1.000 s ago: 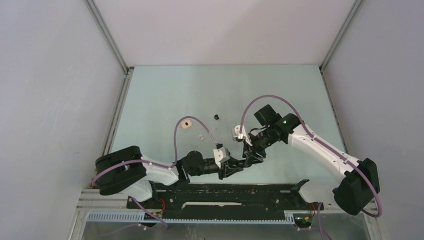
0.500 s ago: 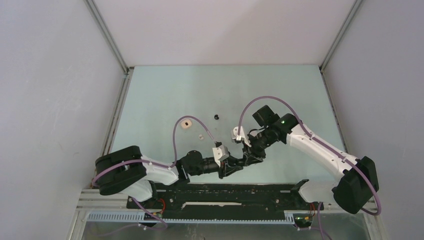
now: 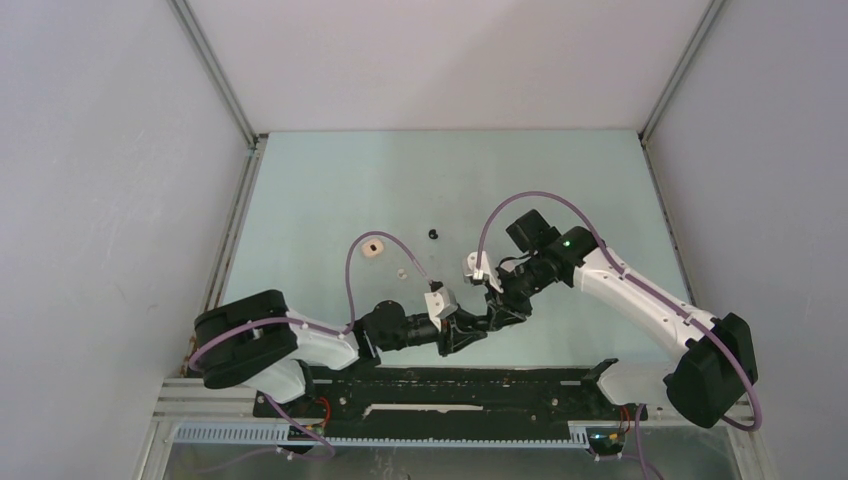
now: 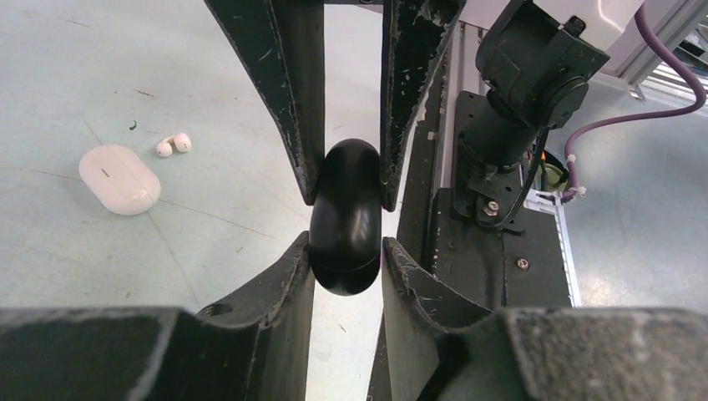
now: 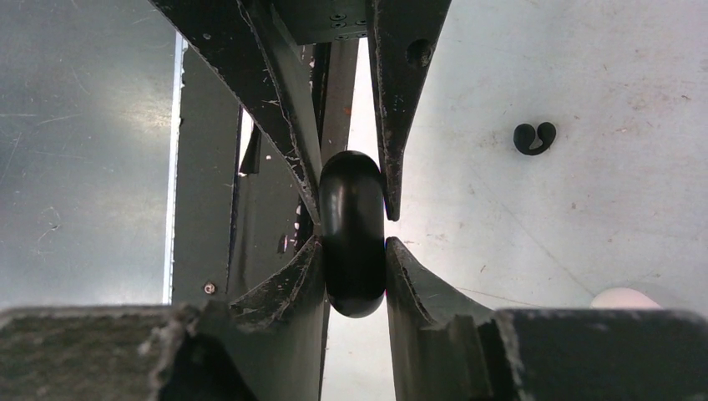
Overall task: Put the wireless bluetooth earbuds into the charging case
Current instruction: Open the charging case.
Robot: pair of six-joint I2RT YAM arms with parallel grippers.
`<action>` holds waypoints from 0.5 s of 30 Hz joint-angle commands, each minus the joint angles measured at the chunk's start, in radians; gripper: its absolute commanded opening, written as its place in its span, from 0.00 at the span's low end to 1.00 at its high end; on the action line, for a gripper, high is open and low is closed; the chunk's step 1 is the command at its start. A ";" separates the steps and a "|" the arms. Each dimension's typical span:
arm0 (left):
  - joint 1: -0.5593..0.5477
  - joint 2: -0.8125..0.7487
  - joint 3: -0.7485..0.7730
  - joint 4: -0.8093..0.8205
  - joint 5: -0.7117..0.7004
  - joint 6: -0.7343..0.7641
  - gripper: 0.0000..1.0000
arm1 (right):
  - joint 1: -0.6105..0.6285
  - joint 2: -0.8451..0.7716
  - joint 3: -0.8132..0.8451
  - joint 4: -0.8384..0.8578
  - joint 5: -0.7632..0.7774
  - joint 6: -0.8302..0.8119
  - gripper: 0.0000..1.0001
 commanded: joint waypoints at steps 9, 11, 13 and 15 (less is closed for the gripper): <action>-0.001 0.012 0.012 0.069 0.010 -0.017 0.40 | -0.023 -0.011 0.006 0.032 0.015 0.003 0.21; -0.001 0.009 0.003 0.077 0.005 -0.018 0.39 | -0.023 -0.009 0.006 0.032 0.018 0.003 0.21; -0.001 0.006 0.001 0.078 0.006 -0.020 0.34 | -0.023 -0.009 0.006 0.032 0.020 0.003 0.21; -0.001 0.007 0.000 0.077 0.005 -0.021 0.31 | -0.022 -0.009 0.006 0.033 0.020 0.004 0.21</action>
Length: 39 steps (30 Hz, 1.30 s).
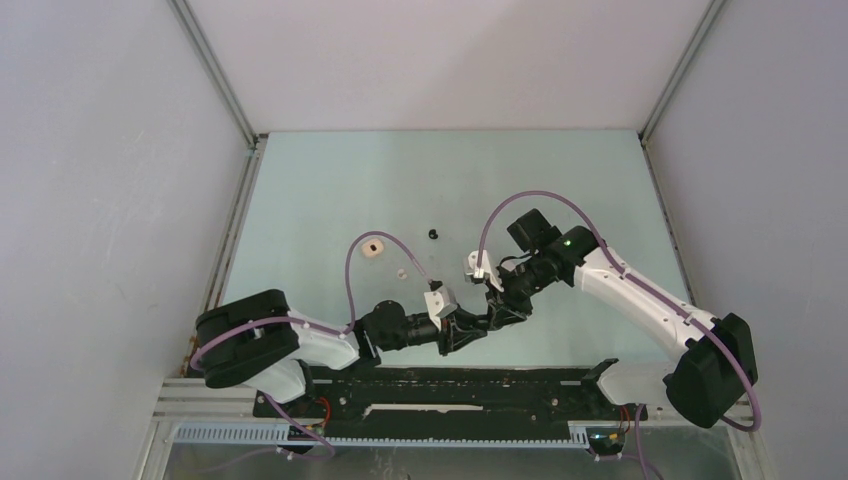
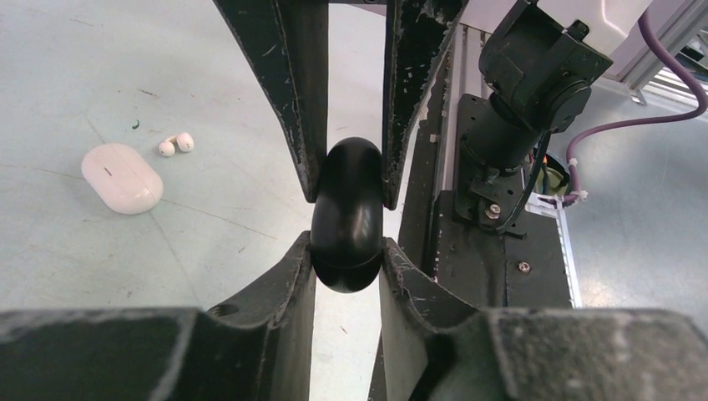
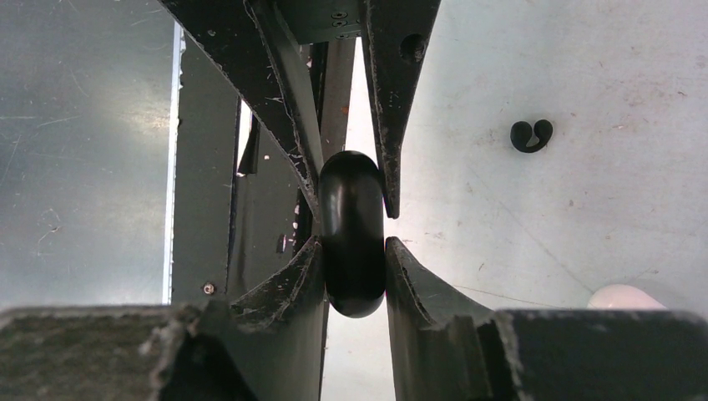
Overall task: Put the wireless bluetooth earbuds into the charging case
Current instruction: Open the charging case.
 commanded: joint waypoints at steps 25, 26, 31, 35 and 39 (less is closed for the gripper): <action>-0.020 0.008 -0.015 0.112 0.092 0.077 0.00 | -0.146 -0.056 0.018 0.076 -0.101 0.106 0.48; -0.020 0.010 -0.015 0.115 0.087 0.070 0.00 | -0.146 -0.057 0.019 0.067 -0.108 0.097 0.49; -0.020 0.034 -0.016 0.138 0.076 0.041 0.00 | -0.178 -0.094 0.028 0.019 -0.171 0.043 0.51; -0.020 0.048 -0.018 0.158 0.072 0.014 0.00 | -0.242 -0.138 0.032 0.009 -0.224 0.032 0.55; -0.017 0.019 -0.034 0.151 0.047 0.012 0.00 | -0.294 -0.149 0.034 0.008 -0.228 0.025 0.57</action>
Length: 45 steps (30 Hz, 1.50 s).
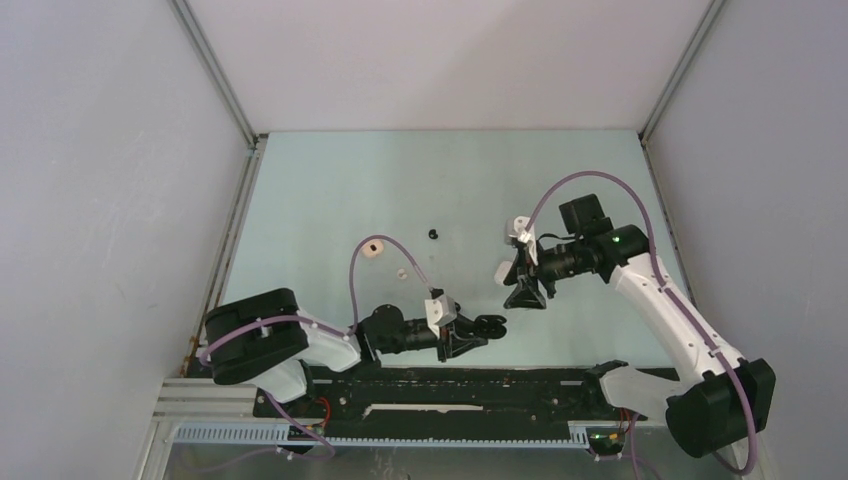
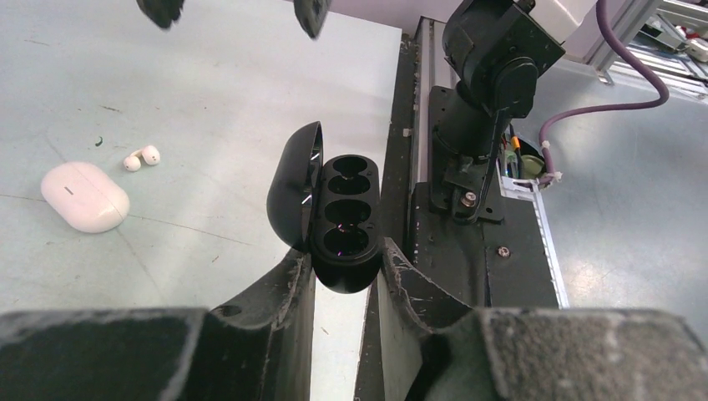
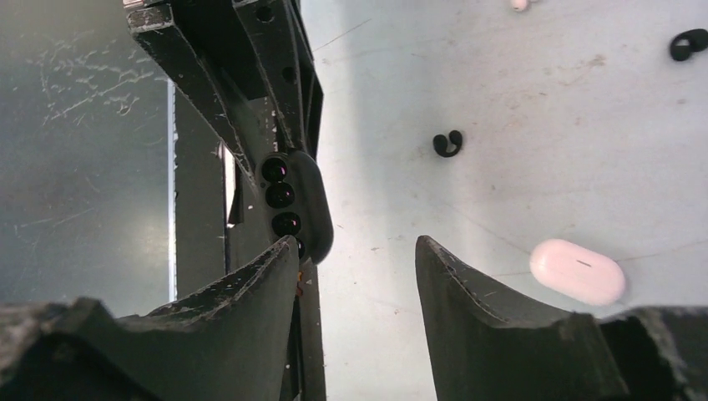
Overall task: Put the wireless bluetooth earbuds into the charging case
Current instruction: Open the charging case, then pick up the earbud from the center of the board.
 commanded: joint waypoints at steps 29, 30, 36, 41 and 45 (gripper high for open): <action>0.192 -0.241 -0.140 -0.005 0.091 -0.006 0.00 | -0.136 0.518 0.103 0.334 0.728 0.339 0.41; 0.192 -0.247 -0.141 -0.011 0.091 -0.004 0.00 | -0.137 0.527 0.105 0.334 0.734 0.339 0.41; 0.192 -0.271 -0.144 -0.036 0.086 0.007 0.00 | -0.140 0.562 0.107 0.330 0.749 0.334 0.41; 0.192 -0.262 -0.137 -0.039 0.090 0.007 0.00 | -0.147 0.573 0.107 0.316 0.722 0.326 0.40; 0.192 -0.255 -0.134 -0.046 0.091 0.011 0.00 | -0.147 0.580 0.111 0.299 0.686 0.317 0.40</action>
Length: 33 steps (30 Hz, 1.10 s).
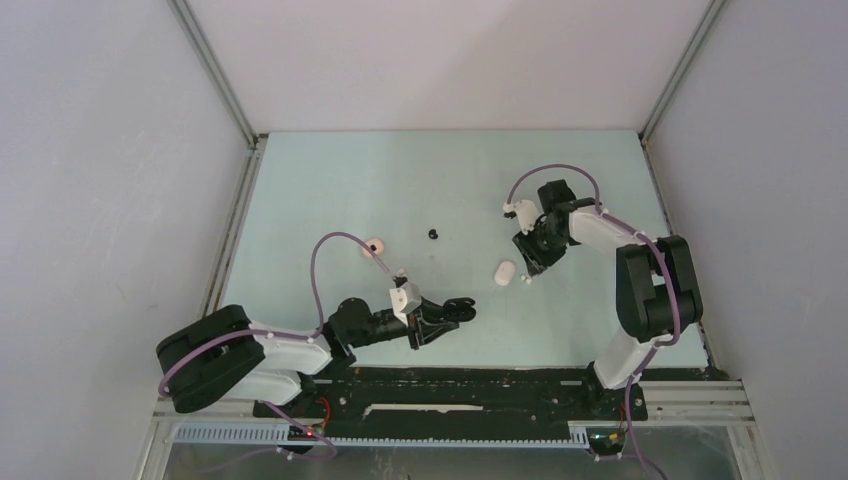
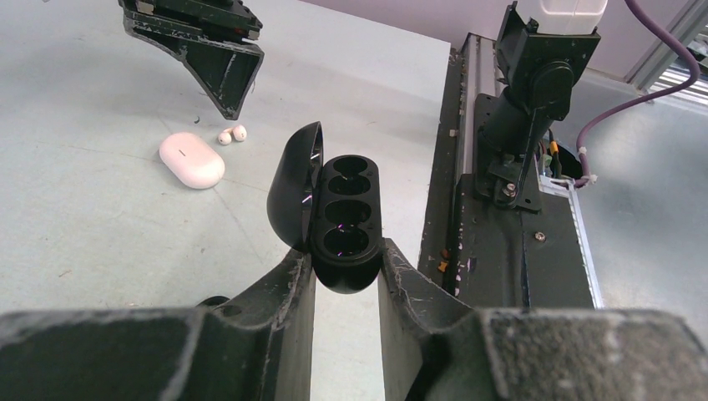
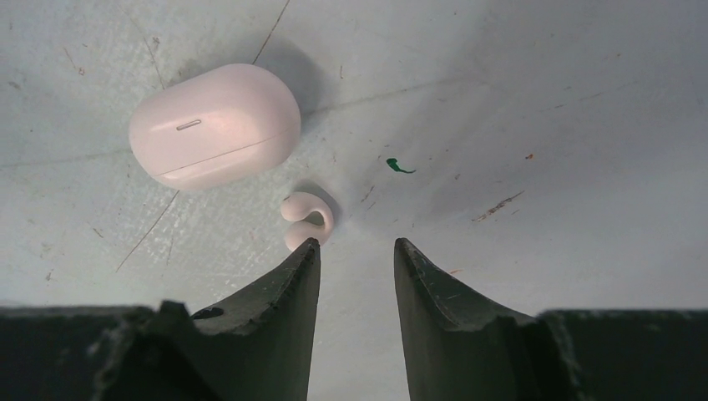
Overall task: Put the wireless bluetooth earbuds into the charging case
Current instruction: Pick up the earbud from the center of the board.
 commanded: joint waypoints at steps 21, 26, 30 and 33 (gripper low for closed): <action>0.003 -0.014 0.023 -0.005 0.014 0.023 0.00 | -0.003 0.047 0.052 -0.060 -0.116 -0.018 0.39; 0.003 -0.002 0.030 -0.015 0.018 0.026 0.00 | -0.003 0.038 0.057 -0.073 -0.137 -0.018 0.39; 0.003 0.003 0.033 -0.018 0.021 0.026 0.00 | -0.004 0.040 0.058 -0.083 -0.151 -0.023 0.38; 0.003 0.004 0.034 -0.019 0.023 0.026 0.00 | -0.003 0.041 0.058 -0.086 -0.155 -0.023 0.38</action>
